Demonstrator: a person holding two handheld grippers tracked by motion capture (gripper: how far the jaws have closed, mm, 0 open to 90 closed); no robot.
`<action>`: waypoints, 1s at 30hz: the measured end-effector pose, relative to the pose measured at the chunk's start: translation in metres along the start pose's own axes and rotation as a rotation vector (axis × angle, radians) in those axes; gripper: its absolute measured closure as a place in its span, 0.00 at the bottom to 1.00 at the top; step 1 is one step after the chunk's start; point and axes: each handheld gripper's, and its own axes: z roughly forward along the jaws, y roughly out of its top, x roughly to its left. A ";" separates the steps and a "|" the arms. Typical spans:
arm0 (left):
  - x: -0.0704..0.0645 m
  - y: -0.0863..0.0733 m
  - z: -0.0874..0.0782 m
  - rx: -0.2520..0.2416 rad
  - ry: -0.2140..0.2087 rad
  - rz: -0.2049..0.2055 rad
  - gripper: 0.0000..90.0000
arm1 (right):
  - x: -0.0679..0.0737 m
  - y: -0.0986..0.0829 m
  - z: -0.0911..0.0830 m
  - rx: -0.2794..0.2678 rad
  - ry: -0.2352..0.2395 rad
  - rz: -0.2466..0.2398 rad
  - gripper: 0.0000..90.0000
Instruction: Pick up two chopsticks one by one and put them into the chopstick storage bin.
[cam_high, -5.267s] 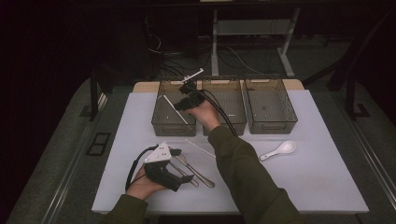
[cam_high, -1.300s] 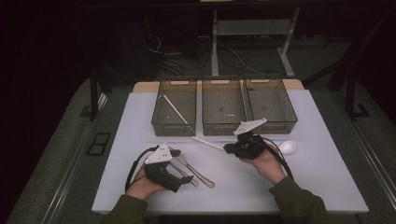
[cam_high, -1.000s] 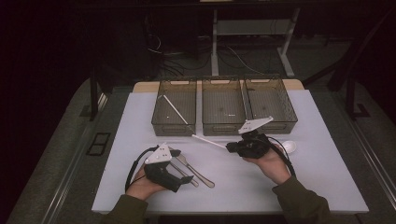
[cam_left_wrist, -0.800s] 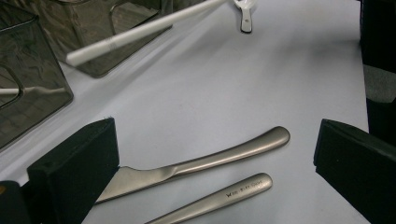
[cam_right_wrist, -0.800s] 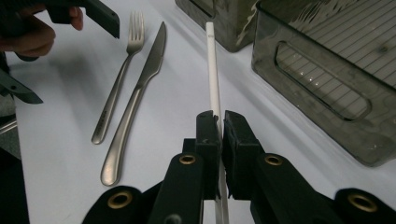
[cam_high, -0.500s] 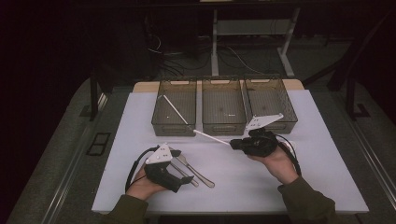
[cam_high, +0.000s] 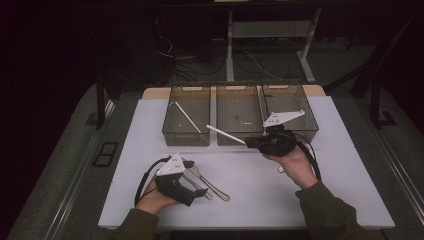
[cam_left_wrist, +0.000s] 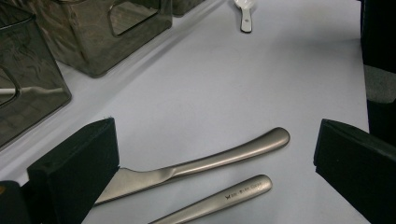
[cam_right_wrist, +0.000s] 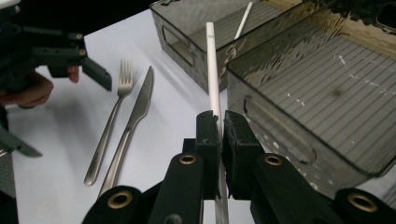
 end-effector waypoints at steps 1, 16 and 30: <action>0.000 0.000 0.000 -0.001 -0.001 0.000 0.00 | -0.001 0.002 0.001 0.000 -0.002 0.002 0.95; -0.001 0.000 0.000 -0.016 0.000 -0.012 0.00 | -0.009 0.034 0.022 0.004 -0.033 0.007 0.95; -0.001 0.000 0.000 -0.024 -0.007 -0.022 0.00 | -0.014 0.064 0.049 0.017 -0.066 0.019 0.95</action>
